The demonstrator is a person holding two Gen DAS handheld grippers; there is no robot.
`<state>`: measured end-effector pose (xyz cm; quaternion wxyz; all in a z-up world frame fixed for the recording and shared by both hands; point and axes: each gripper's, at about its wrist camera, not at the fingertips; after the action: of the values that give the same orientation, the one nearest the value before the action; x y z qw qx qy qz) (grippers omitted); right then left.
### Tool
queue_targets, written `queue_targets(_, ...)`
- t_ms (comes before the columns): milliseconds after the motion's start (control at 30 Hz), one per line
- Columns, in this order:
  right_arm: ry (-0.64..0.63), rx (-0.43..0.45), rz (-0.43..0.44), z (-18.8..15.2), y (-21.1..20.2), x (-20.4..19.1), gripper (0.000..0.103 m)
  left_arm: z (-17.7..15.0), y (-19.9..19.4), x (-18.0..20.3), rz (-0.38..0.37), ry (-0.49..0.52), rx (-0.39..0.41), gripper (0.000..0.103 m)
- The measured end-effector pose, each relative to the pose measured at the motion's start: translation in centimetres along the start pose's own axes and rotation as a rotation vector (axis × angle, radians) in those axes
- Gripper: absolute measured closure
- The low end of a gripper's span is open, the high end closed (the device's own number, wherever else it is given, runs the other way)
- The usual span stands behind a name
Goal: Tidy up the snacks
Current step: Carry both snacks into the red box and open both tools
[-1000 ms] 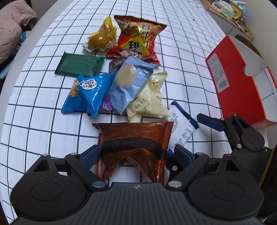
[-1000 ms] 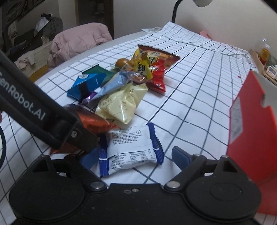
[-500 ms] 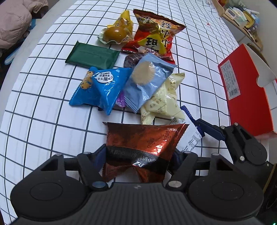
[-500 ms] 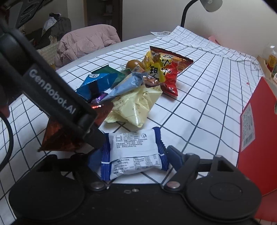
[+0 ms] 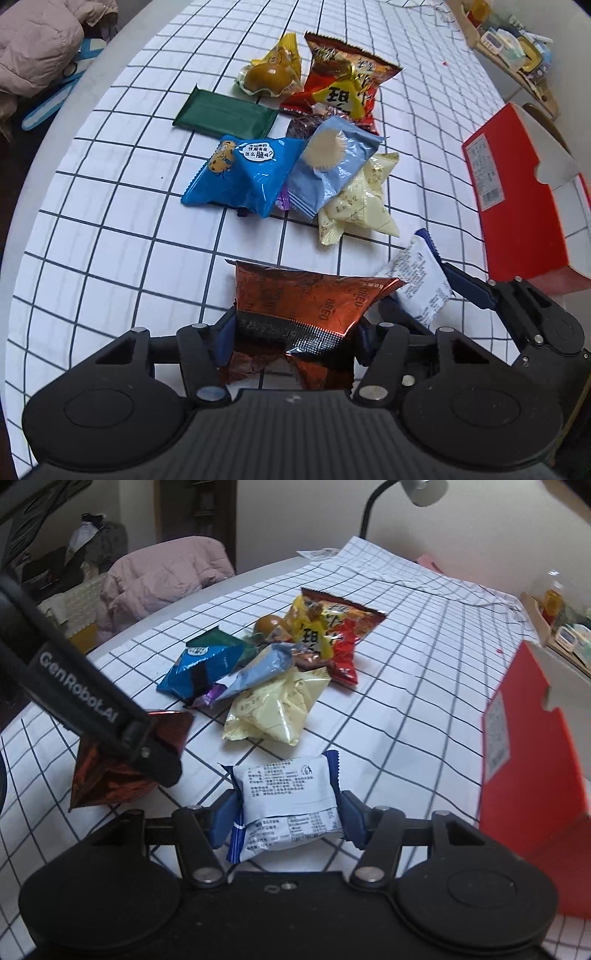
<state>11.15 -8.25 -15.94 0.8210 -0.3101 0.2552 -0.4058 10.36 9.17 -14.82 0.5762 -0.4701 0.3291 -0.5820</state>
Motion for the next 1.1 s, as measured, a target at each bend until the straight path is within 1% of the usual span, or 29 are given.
queue_targets(233,0.101,0.053,-0.027,0.6,-4.5,0.1,0.045,-0.6,-3.4,1.0,-0.012,0.059,0.082,0.044)
queue_targets(400,0.154,0.105,-0.068,1.2,-8.0,0.3,0.044,-0.5,-5.9,2.0,-0.048,0.100,0.144,0.044)
queue_targets(667,0.216,0.177,-0.135,2.7,-12.8,1.6,0.044,0.7,-9.2,5.6,-0.096,0.202,0.226,0.044)
queue_targets(900,0.300,0.217,-0.170,4.1,-15.6,5.1,0.044,2.8,-11.1,9.9,-0.118,0.286,0.275,0.044)
queue_targets(1100,0.337,0.237,-0.198,4.7,-16.7,9.5,0.044,5.3,-10.9,14.6,-0.123,0.339,0.290,0.044)
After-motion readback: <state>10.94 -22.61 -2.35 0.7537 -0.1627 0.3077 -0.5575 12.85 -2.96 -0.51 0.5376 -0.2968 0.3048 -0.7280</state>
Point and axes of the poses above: each gripper's, at about its wrist camera, not at the fingertips, and y roughly the way its jaws point, x to its right, z to its top, and after that the axes turned 13 degrees about y, right-handed
